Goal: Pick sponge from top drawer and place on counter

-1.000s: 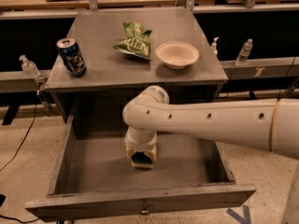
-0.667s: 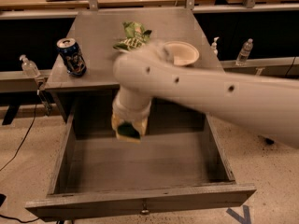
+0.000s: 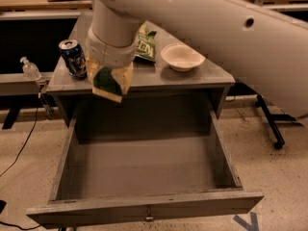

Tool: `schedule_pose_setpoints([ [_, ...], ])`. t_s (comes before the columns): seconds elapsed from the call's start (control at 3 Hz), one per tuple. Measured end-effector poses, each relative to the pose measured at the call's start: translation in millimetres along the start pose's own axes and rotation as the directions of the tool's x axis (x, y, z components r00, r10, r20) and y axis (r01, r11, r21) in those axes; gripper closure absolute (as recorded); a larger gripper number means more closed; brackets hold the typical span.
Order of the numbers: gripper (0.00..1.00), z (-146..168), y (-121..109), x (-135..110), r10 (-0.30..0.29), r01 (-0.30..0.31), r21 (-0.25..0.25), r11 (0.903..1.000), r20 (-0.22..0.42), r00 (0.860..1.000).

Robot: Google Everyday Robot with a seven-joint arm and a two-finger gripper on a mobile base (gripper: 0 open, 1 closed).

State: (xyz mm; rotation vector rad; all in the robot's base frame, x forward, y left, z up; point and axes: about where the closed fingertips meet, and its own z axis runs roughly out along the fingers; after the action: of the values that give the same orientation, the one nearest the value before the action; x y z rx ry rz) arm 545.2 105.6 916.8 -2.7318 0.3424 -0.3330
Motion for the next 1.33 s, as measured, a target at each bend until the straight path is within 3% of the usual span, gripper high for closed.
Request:
schedule_pose_setpoints([
  [0.33, 1.00, 4.7, -18.3, 34.7, 0.108, -0.108, -0.068, 0.9918, 0.004, 0.994],
  [0.67, 1.00, 32.4, -50.1, 66.3, 0.247, -0.246, -0.124, 0.9614, -0.004, 0.969],
  [1.0, 1.00, 58.6, -68.0, 92.1, 0.357, -0.359, -0.151, 0.9212, -0.037, 0.933],
  [1.33, 1.00, 81.6, -67.2, 122.0, 0.469, -0.477, -0.159, 0.8642, -0.090, 0.879],
])
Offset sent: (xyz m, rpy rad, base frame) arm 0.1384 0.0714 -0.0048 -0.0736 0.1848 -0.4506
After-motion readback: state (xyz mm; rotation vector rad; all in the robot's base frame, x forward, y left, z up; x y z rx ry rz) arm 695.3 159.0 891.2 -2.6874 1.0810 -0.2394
